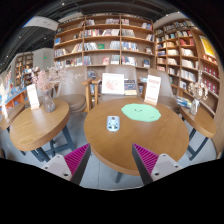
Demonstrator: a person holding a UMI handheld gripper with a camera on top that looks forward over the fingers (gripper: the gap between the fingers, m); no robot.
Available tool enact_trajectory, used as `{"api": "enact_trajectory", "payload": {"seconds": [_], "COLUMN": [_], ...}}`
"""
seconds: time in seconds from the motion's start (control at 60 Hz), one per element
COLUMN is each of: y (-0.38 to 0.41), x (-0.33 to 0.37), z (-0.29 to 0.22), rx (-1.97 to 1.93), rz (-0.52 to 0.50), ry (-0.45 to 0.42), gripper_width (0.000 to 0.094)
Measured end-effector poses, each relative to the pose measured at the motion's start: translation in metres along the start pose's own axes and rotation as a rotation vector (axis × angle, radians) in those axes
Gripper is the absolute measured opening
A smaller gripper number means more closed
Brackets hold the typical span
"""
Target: Arrange mouse
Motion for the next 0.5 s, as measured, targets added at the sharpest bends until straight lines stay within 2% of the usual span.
{"api": "enact_trajectory", "payload": {"seconds": [0.017, 0.133, 0.267, 0.5], "y": [-0.006, -0.008, -0.013, -0.016], "x": [0.015, 0.002, -0.064, -0.108], "z": [-0.007, -0.006, -0.012, -0.022], "rx": [0.004, 0.001, -0.004, -0.037], "rz": [0.007, 0.018, 0.022, 0.05], "ry": [0.006, 0.022, 0.043, 0.078], "gripper_width": [0.0854, 0.0855, 0.0854, 0.0859]}}
Point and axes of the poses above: the point between the fingertips, and its own axes, seen from behind it with the camera up: y to the left, z down, x backward, against the way the camera looks, the point moved 8 cm from there along x, backward, against the way the camera looks, and after that the axes turned 12 degrees about -x, right-handed, at the moved point
